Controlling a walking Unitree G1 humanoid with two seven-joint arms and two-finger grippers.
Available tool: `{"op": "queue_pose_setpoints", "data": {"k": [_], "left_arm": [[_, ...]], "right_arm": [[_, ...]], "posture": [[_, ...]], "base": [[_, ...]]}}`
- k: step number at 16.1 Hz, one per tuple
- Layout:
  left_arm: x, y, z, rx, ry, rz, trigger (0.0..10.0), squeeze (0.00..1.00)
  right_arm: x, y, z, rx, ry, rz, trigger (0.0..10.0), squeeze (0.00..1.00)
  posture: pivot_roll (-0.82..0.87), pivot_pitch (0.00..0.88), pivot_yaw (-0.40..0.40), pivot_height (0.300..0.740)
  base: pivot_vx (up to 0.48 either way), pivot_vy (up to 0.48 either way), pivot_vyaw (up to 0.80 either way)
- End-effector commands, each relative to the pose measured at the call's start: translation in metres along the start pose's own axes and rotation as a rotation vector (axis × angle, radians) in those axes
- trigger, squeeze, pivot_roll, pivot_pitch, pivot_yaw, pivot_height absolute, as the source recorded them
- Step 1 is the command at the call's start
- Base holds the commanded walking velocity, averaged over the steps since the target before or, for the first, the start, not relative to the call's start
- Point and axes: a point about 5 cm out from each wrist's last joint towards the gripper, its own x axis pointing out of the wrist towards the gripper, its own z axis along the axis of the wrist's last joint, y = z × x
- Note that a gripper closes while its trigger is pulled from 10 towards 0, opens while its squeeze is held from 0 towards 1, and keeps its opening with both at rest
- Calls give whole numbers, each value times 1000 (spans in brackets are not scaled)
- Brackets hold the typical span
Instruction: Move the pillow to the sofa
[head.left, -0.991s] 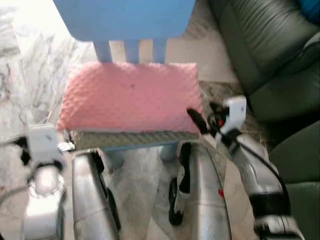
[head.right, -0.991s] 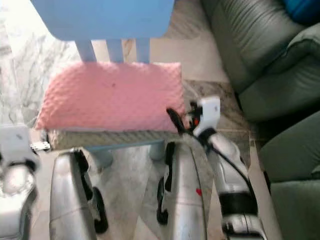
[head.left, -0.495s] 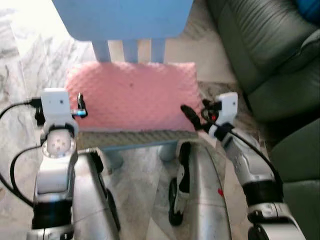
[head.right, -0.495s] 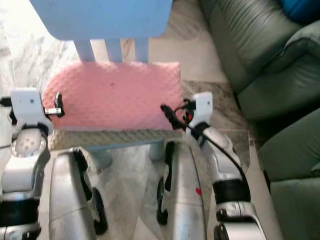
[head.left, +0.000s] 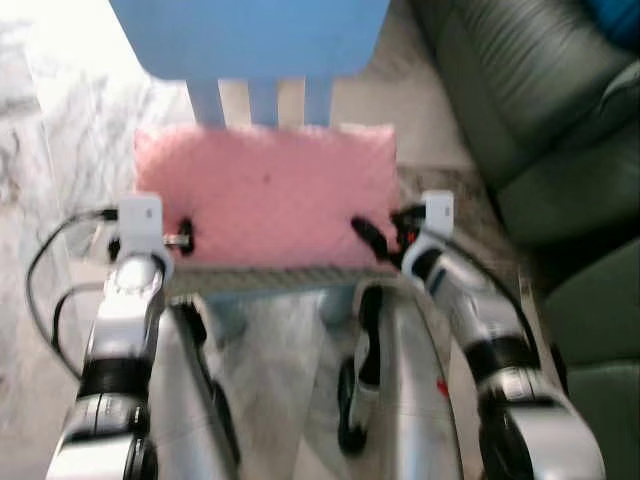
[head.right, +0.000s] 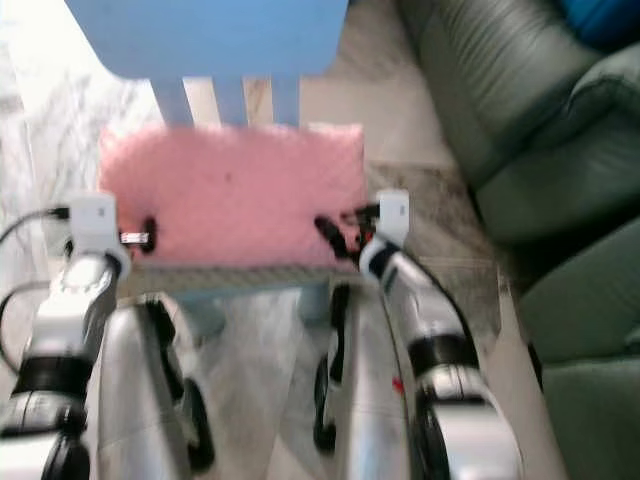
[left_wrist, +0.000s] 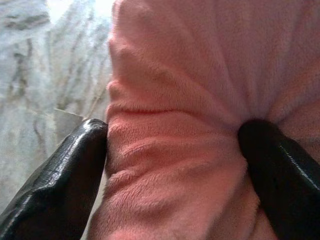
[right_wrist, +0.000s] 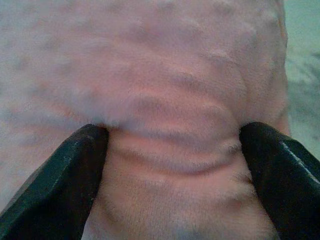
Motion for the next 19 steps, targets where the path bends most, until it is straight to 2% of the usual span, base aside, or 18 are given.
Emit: {"op": "queue_pose_setpoints", "data": {"k": [1, 2, 4, 10, 19], "left_arm": [[0, -8, -26, 15, 99, -52, 10000, 0], [2, -11, -29, 8, 110, -75, 0, 0], [4, -13, -32, 17, 122, -82, 0, 0], [8, -17, -44, 36, 138, -101, 0, 0], [11, -26, -47, -7, 140, -120, 0, 0]], "right_arm": [[-2, -5, -22, 40, 84, -51, 4353, 0], [1, -2, -23, 50, 77, -59, 0, 0], [6, 3, -22, 21, 66, -60, 0, 0], [11, 3, -24, 30, 79, -74, 0, 0], [13, 0, -21, 5, 87, -95, 0, 0]], "posture": [[25, 286, -108, 470], [23, 289, -109, 470], [30, 291, -108, 470], [23, 287, -114, 470], [13, 252, -122, 470]], "base": [[0, 0, 0], [0, 0, 0], [0, 0, 0], [0, 0, 0], [0, 0, 0]]}}
